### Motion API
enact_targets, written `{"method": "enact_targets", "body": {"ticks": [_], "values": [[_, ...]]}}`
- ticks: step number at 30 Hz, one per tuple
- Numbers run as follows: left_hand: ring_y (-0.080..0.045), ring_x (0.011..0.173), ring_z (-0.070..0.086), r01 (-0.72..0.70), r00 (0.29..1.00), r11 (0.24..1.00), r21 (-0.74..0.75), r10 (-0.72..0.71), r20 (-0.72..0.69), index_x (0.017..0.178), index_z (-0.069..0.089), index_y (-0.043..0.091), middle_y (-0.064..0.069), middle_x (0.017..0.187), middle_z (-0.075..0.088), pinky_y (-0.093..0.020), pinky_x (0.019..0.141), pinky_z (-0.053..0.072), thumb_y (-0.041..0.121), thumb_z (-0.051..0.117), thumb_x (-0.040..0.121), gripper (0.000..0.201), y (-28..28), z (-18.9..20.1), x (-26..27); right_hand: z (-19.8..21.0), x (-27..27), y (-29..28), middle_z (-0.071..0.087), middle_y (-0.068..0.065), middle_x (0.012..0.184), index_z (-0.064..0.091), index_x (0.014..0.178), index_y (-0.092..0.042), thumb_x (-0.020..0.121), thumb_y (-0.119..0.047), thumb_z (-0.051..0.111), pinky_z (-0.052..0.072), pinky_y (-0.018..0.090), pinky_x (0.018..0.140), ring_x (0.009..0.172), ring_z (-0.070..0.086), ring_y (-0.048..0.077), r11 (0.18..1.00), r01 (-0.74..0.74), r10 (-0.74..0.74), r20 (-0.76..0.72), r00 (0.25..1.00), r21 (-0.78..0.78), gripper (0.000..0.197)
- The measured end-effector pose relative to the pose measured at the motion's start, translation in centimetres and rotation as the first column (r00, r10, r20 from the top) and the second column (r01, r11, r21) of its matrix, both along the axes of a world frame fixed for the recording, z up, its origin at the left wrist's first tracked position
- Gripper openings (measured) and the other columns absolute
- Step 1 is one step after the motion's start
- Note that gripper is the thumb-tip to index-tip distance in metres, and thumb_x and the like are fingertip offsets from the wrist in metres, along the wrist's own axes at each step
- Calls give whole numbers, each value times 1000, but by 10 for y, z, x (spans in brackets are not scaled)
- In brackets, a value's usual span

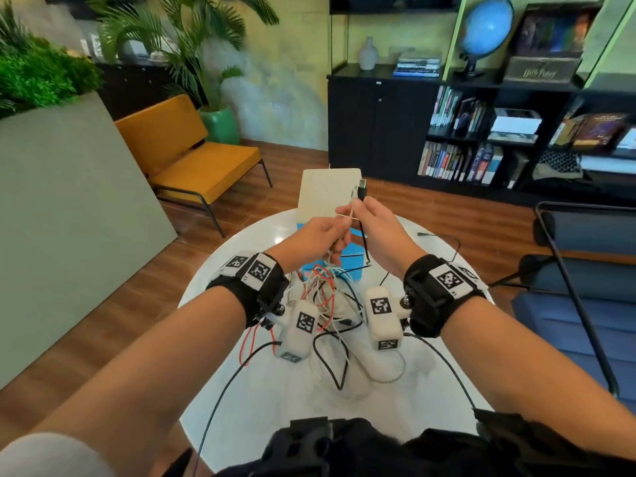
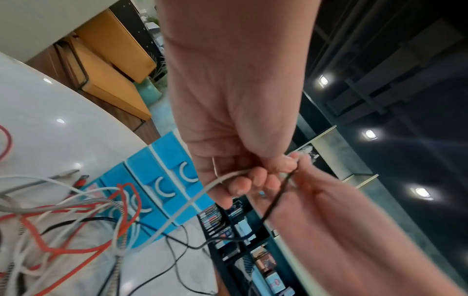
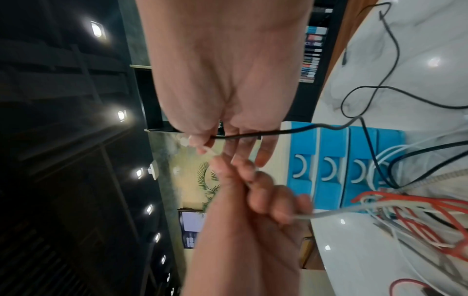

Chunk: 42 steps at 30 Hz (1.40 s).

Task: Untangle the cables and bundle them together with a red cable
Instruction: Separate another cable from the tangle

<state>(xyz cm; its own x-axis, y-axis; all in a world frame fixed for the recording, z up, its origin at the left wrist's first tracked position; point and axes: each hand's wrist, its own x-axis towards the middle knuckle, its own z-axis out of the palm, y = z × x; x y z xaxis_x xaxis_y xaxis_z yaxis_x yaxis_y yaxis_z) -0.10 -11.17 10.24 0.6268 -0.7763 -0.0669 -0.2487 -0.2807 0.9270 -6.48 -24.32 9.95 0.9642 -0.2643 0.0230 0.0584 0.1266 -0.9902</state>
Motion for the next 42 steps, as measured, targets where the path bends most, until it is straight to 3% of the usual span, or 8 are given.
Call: {"method": "enact_targets", "body": {"ticks": [4,8,13,18,24,28,33,42], "values": [[-12,60,52,147,988,982,120,-150,18,72,47,18,-1,65,45,-28,71,46,33,32,103,38,5,-27,0,14,5,-1,72,11,96,49,108,-19,108,-27,22,58,41,84,91,72,25,975,113,-115,-1,993,190,28],[-16,66,51,170,974,929,328,-209,86,70,48,18,-3,69,50,-31,75,47,28,34,102,37,13,-57,0,25,11,-16,47,-2,60,41,88,-18,105,-23,27,51,32,50,40,47,12,924,309,-307,-44,951,227,22],[-29,112,56,45,928,728,684,-284,242,115,57,6,-11,117,61,-31,90,41,16,38,100,26,42,-107,10,49,10,-36,33,-7,54,40,84,-19,100,-17,28,24,19,36,38,26,8,906,392,-403,42,914,157,20],[-26,110,54,-48,916,606,794,-290,276,101,56,14,-13,119,59,-30,89,38,13,39,99,17,75,-132,35,69,0,-63,35,-8,56,42,86,-19,103,-23,29,23,19,37,41,28,7,835,539,-550,149,822,111,22],[-12,83,61,-56,927,842,537,-157,342,91,70,8,4,84,66,-22,77,44,22,45,99,30,58,-84,39,56,-7,-45,42,-9,61,54,78,-17,95,-21,54,30,14,42,44,36,0,872,419,-393,150,907,-254,18],[-13,72,65,-84,968,976,202,31,250,80,67,6,-4,74,71,-26,76,53,24,47,98,32,31,-35,32,30,-4,-14,44,-10,59,65,78,-14,93,-30,60,29,11,41,40,37,-2,817,132,-193,-51,980,-561,22],[-5,56,59,-11,973,998,66,-4,230,89,61,5,-5,67,61,-16,60,51,23,42,101,29,10,5,11,9,1,13,42,-8,52,63,77,-14,94,-49,54,30,15,37,35,39,1,856,35,-151,-186,971,-515,40],[-18,86,54,140,946,953,270,-210,249,83,55,9,-4,84,58,-26,84,45,18,37,102,27,17,-36,13,15,8,8,42,-9,59,59,77,-17,103,-31,44,33,13,47,48,39,2,846,269,-289,28,957,-461,33]]}}
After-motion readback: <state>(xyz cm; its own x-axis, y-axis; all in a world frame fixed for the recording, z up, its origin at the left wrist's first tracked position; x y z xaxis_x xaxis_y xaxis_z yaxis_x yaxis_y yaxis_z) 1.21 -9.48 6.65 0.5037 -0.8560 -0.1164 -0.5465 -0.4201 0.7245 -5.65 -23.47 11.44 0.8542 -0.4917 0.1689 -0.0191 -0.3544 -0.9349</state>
